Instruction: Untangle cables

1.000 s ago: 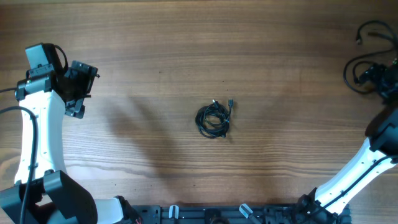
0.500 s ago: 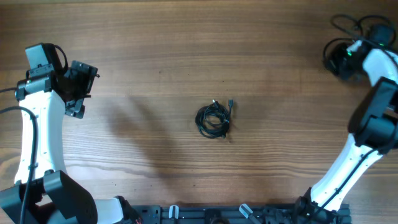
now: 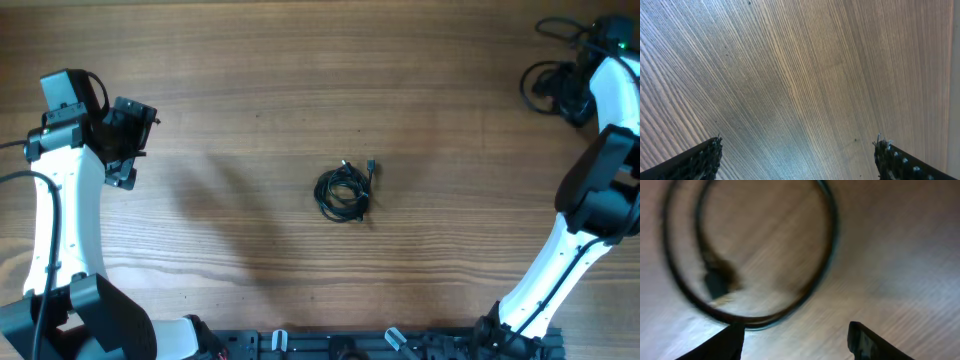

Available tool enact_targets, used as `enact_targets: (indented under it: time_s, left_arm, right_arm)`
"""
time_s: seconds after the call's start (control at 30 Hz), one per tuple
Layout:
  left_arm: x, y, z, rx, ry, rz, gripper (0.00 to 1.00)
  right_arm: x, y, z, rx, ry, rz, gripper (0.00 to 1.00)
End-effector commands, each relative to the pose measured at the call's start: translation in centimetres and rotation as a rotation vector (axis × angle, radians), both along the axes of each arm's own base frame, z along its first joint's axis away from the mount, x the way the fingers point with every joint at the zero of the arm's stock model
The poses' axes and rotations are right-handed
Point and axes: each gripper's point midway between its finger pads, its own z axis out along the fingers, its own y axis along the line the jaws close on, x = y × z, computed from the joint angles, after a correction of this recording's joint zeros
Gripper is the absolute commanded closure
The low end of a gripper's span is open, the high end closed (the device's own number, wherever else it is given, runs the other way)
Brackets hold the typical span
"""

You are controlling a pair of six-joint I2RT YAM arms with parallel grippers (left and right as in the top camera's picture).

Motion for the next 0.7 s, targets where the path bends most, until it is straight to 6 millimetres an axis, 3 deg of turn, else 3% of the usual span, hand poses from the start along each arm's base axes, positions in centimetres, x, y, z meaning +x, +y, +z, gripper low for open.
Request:
enact_targets:
  time_s: [0.0,0.2,0.37,0.43,0.57,0.67]
  left_arm:
    - [0.1,0.2,0.9,0.018,-0.021,-0.005,0.0]
    - [0.2,0.2,0.9,0.019,-0.024,-0.005,0.0]
    - [0.2,0.2,0.9,0.019,-0.024,-0.005,0.0]
    - [0.2,0.2,0.9,0.018,-0.025,-0.006,0.0]
    - [0.2,0.2,0.9,0.019,-0.024,-0.005,0.0]
    - [0.2,0.2,0.9,0.019,-0.024,-0.006,0.0]
  right_arm:
    - [-1.8,-1.8,-2.7,-0.045,0.077,-0.036,0.33]
    - [-1.5,-1.9,-4.8,0.023,0.062,-0.017,0.35]
    - [-0.1,0.5,-6.5,0.177,-0.002,-0.037,0.81]
    - [2.0,2.5,-6.1,0.278,-0.093,-0.045,0.95]
    - [6.3,6.2,-4.8,0.353,-0.23,-0.063,0.96]
    - [9.5,7.8,-3.1,0.372,-0.344,-0.054,0.96]
